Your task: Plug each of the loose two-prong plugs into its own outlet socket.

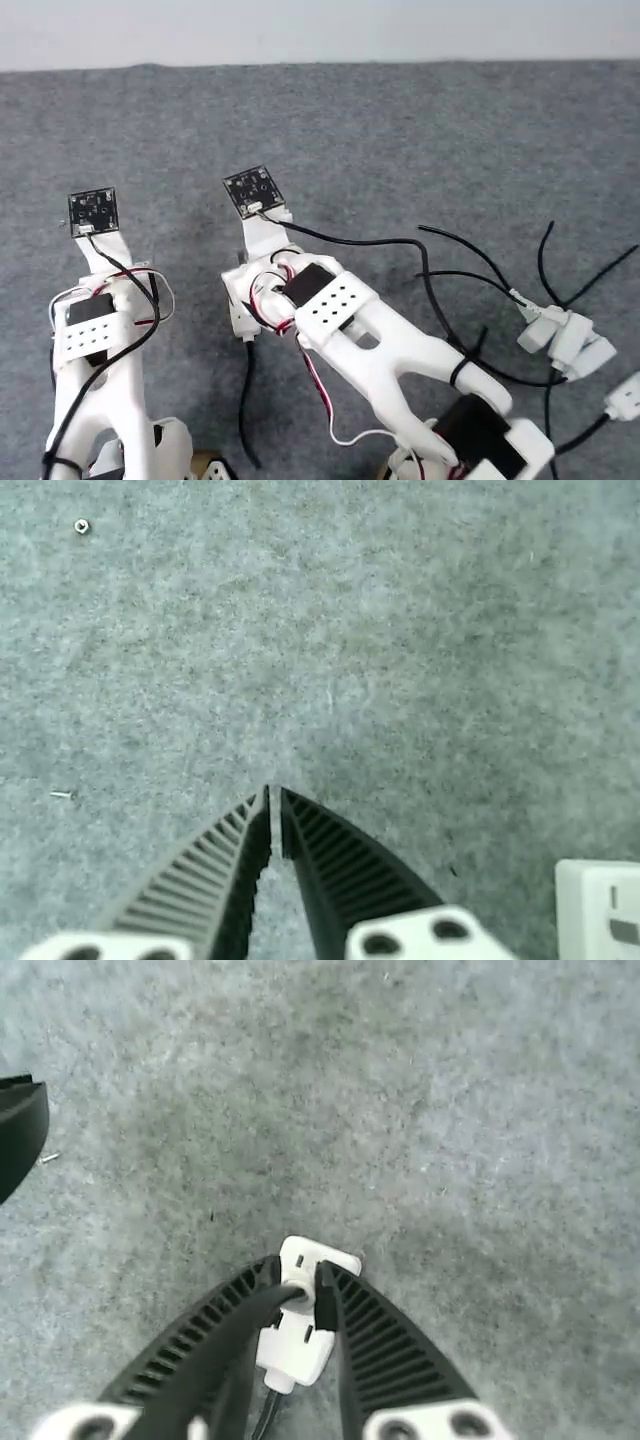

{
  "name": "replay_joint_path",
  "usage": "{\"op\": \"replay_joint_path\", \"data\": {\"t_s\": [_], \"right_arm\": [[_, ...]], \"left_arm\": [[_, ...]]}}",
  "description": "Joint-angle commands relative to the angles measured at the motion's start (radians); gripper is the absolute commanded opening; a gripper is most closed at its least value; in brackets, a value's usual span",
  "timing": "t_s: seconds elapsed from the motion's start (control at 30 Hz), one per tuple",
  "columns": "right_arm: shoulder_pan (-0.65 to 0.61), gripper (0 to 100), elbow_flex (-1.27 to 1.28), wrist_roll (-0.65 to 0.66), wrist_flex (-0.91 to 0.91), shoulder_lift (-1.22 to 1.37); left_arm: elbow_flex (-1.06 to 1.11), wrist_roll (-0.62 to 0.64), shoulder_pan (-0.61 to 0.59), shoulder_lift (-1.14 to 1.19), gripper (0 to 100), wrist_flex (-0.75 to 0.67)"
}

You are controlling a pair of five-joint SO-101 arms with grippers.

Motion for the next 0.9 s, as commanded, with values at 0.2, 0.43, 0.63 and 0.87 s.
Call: {"op": "replay_joint_path", "data": {"t_s": [0.2, 0.43, 0.63, 0.87], "right_arm": [[0.048, 0.8, -0.060, 0.046, -0.048, 0.007], [0.056, 0.8, -0.060, 0.051, -0.048, 0.010], [0.053, 0.8, -0.044, 0.052, -0.054, 0.015], [0.001, 0.8, 0.002, 0.100, -0.058, 0.016]], "left_arm": [[-0.048, 0.014, -0.008, -0.021, 1, -0.023], [-0.048, 0.014, -0.008, -0.021, 1, -0.023], [-0.048, 0.014, -0.008, -0.021, 1, -0.023], [-0.047, 0.012, -0.008, -0.020, 1, -0.023]]}}
